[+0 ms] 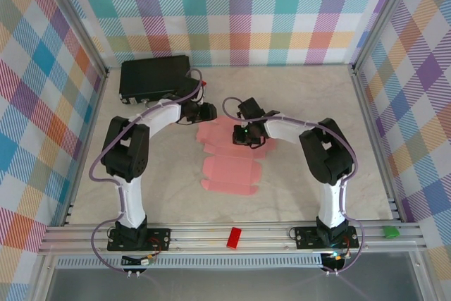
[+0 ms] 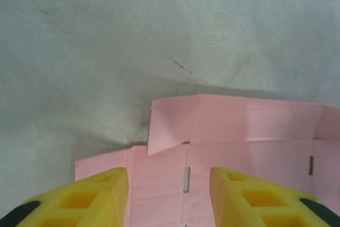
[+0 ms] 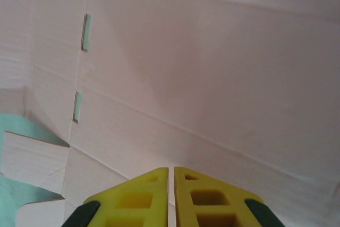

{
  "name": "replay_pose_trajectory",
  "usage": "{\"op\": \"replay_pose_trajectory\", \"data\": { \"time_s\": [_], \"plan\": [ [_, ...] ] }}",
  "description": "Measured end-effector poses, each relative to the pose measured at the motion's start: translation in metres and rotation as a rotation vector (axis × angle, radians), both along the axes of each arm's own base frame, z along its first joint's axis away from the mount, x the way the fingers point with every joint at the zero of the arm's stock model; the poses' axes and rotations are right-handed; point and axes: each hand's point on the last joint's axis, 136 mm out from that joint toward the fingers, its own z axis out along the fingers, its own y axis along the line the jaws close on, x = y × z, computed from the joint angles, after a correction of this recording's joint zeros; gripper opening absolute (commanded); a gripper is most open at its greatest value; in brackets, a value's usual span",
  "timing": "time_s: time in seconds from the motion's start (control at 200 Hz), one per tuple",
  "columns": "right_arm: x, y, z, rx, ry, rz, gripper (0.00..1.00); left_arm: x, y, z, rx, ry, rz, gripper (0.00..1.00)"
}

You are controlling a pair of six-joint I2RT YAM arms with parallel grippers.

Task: Fold the paper box

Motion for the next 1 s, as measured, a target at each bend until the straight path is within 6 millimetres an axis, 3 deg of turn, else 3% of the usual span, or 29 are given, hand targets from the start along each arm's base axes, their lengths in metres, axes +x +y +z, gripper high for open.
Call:
{"op": "replay_pose_trajectory", "data": {
  "time_s": [0.275,0.535,0.73,1.0],
  "plan": [
    [0.001,0.001,-0.004,-0.006,-0.002,-0.016,0.1,0.018,-0.005,-0.017,0.026,0.019,-0.033,0.44],
    [0.001,0.002,-0.007,-0.013,0.001,-0.016,0.1,0.016,-0.011,-0.033,0.012,0.073,-0.066,0.4],
    [0.0,0.003,-0.007,-0.014,0.001,-0.016,0.1,0.012,-0.02,-0.032,-0.032,0.087,-0.109,0.3],
    [-0.001,0.003,-0.008,-0.014,0.002,-0.014,0.1,0.008,-0.028,-0.03,-0.073,0.098,-0.139,0.29]
  ]
}}
